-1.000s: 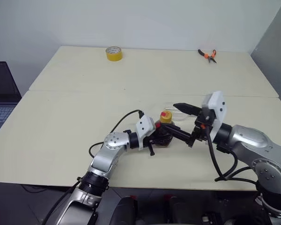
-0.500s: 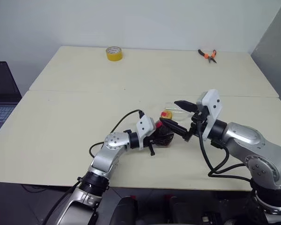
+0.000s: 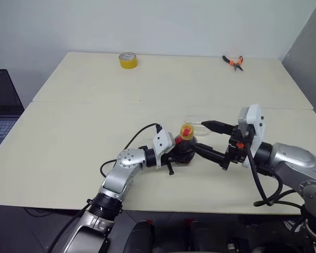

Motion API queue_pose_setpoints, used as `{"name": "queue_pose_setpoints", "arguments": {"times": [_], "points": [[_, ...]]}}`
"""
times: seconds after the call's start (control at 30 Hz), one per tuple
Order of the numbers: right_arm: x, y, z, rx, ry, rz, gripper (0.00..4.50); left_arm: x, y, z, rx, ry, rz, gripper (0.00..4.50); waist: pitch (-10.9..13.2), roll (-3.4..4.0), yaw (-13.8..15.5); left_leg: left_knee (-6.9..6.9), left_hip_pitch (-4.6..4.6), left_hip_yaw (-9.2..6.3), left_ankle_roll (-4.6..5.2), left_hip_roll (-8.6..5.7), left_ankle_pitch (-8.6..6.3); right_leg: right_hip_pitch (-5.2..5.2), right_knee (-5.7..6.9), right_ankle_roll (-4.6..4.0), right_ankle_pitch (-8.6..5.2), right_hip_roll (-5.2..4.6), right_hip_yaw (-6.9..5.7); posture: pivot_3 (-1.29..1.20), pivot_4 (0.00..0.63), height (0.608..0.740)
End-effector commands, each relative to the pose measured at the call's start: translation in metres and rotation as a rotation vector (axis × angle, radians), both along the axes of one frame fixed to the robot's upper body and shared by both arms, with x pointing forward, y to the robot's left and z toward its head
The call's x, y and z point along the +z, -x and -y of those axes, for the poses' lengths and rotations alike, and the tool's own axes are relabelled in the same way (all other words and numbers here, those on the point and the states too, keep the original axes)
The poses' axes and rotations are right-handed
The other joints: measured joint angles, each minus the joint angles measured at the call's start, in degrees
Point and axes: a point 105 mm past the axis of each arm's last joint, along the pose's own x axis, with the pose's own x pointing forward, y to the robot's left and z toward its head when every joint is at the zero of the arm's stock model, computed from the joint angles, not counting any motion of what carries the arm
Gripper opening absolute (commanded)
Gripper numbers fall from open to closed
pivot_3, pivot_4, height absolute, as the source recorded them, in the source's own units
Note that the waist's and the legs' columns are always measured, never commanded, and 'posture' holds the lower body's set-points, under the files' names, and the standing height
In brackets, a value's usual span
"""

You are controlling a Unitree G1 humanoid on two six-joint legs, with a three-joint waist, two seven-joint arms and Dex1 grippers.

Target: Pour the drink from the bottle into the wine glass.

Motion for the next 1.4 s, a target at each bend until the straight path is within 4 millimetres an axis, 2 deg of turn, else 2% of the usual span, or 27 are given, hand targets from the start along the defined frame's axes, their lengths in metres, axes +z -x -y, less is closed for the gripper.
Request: {"name": "queue_pose_setpoints", "arguments": {"times": [0.03, 0.27, 0.47, 0.57, 0.77, 0.83, 0.93, 1.03, 1.2, 1.27, 1.33, 1.4], "points": [[0.006, -0.003, -0.008, -0.013, -0.006, 0.052, 4.5, 0.015, 0.001, 0.004, -0.021, 0.029, 0.064, 0.65, 0.0, 0.0, 0.0, 0.0, 0.0, 0.0, 0.0, 0.0, 0.0, 0.0, 0.0, 0.0, 0.0, 0.0, 0.0, 0.0, 0.15, 0.74], [0.003, -0.017, -0.012, -0.067, 0.006, 0.083, 4.5, 0.015, 0.001, 0.004, -0.021, 0.029, 0.065, 0.65, 0.0, 0.0, 0.0, 0.01, -0.01, 0.0, 0.0, -0.01, 0.0, 0.0, -0.01, 0.0, 0.0, 0.0, 0.0, 0.0, 0.15, 0.74], [0.007, -0.02, -0.014, -0.071, -0.019, 0.1, 4.5, 0.015, 0.001, 0.004, -0.017, 0.029, 0.065, 0.65, 0.0, 0.0, 0.0, 0.0, -0.01, 0.0, 0.0, 0.0, 0.0, -0.01, -0.01, 0.0, 0.0, 0.0, -0.01, 0.0, 0.15, 0.74], [0.009, -0.02, -0.015, -0.071, -0.027, 0.108, 3.91, 0.015, 0.001, 0.004, -0.016, 0.028, 0.064, 0.65, 0.0, 0.0, 0.0, 0.0, -0.01, 0.0, 0.0, 0.0, 0.0, -0.01, -0.01, 0.0, 0.0, 0.0, 0.0, 0.0, 0.15, 0.74], [0.01, -0.02, -0.017, -0.063, -0.027, 0.114, 1.76, 0.015, 0.001, 0.004, -0.016, 0.027, 0.065, 0.64, 0.0, 0.0, 0.0, -0.01, -0.01, -0.01, 0.0, 0.01, 0.0, -0.01, 0.0, 0.0, 0.0, 0.0, 0.0, 0.0, 0.15, 0.74], [0.011, -0.019, -0.018, -0.059, -0.038, 0.116, 1.24, 0.015, 0.001, 0.004, -0.016, 0.027, 0.065, 0.64, 0.0, 0.0, 0.0, 0.0, -0.01, -0.01, 0.0, 0.0, 0.0, -0.01, 0.0, 0.0, 0.0, 0.0, -0.01, 0.0, 0.15, 0.74], [0.015, -0.018, -0.02, -0.043, -0.095, 0.102, 1.24, 0.015, 0.0, 0.004, -0.015, 0.028, 0.065, 0.64, 0.0, 0.0, 0.0, 0.0, -0.01, -0.01, 0.0, 0.01, 0.0, -0.01, 0.0, 0.0, 0.0, 0.0, -0.01, 0.0, 0.15, 0.74], [0.025, -0.015, -0.022, -0.015, -0.258, 0.04, 1.24, 0.015, 0.0, 0.004, -0.015, 0.028, 0.065, 0.64, 0.0, 0.0, -0.1, 0.0, 0.0, -0.01, 0.0, 0.01, 0.0, -0.01, 0.01, 0.0, 0.0, 0.01, -0.01, 0.0, 0.15, 0.74], [0.03, -0.01, -0.023, 0.016, -0.336, -0.011, 1.22, 0.015, 0.0, 0.004, -0.014, 0.027, 0.065, 0.64, 0.0, 0.01, -0.1, 0.01, -0.02, 0.0, 0.0, 0.0, 0.0, -0.01, 0.0, 0.0, 0.0, -0.01, 0.0, 0.0, 0.15, 0.74], [0.03, -0.01, -0.023, 0.013, -0.334, -0.016, 1.22, 0.015, 0.0, 0.004, -0.014, 0.027, 0.065, 0.64, 0.0, 0.01, -0.1, 0.0, -0.01, 0.0, 0.0, 0.0, 0.0, -0.01, 0.0, 0.0, 0.0, -0.01, 0.0, 0.0, 0.15, 0.74], [0.021, -0.014, -0.017, -0.057, -0.218, 0.043, 1.22, 0.015, 0.001, 0.004, -0.013, 0.028, 0.065, 0.64, 0.0, 0.02, -0.1, 0.0, -0.01, -0.01, 0.0, 0.01, 0.0, -0.01, 0.01, 0.0, 0.0, 0.0, -0.01, 0.0, 0.15, 0.74], [0.016, -0.023, 0.0, -0.178, -0.142, 0.116, 1.22, 0.015, 0.001, 0.004, -0.01, 0.029, 0.066, 0.64, 0.0, 0.01, 0.1, 0.01, -0.02, -0.01, 0.0, -0.02, 0.0, -0.01, -0.01, 0.0, 0.0, -0.01, -0.01, 0.0, 0.15, 0.74]]}}
